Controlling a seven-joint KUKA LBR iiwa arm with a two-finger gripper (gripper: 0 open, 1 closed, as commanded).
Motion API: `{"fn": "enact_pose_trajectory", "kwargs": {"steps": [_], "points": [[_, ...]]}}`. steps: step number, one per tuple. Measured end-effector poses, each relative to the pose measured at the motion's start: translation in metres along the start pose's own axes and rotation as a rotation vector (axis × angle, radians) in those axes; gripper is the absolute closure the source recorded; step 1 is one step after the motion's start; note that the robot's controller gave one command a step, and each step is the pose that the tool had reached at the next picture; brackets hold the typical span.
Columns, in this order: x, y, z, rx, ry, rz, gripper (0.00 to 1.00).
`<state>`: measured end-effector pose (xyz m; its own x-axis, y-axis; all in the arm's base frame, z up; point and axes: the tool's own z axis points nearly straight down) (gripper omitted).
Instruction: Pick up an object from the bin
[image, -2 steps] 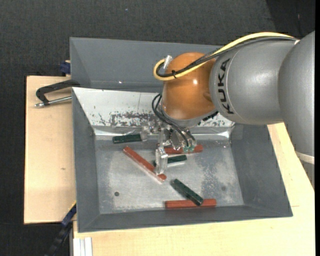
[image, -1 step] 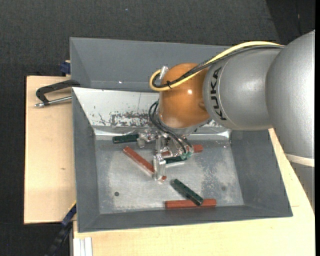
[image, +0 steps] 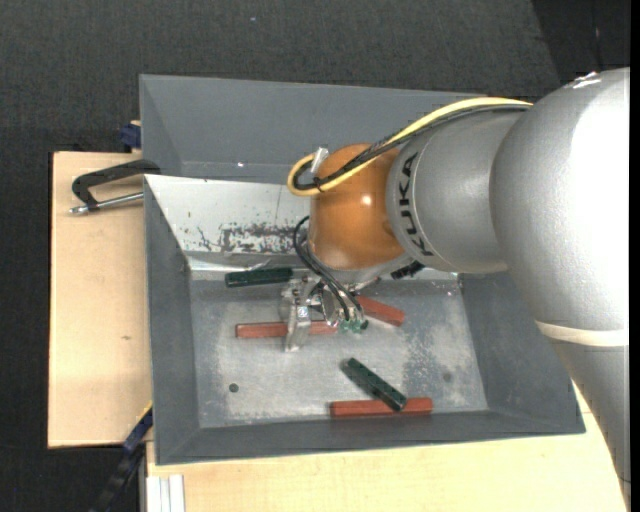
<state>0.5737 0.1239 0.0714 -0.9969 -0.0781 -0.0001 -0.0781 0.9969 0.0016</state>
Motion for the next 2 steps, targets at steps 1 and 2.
{"fn": "enact_pose_trajectory", "kwargs": {"steps": [1, 2], "points": [[0.000, 0.000, 0.000, 0.000, 0.000, 0.000, 1.00], [0.010, -0.009, -0.147, 0.000, -0.007, -0.015, 1.00]]}}
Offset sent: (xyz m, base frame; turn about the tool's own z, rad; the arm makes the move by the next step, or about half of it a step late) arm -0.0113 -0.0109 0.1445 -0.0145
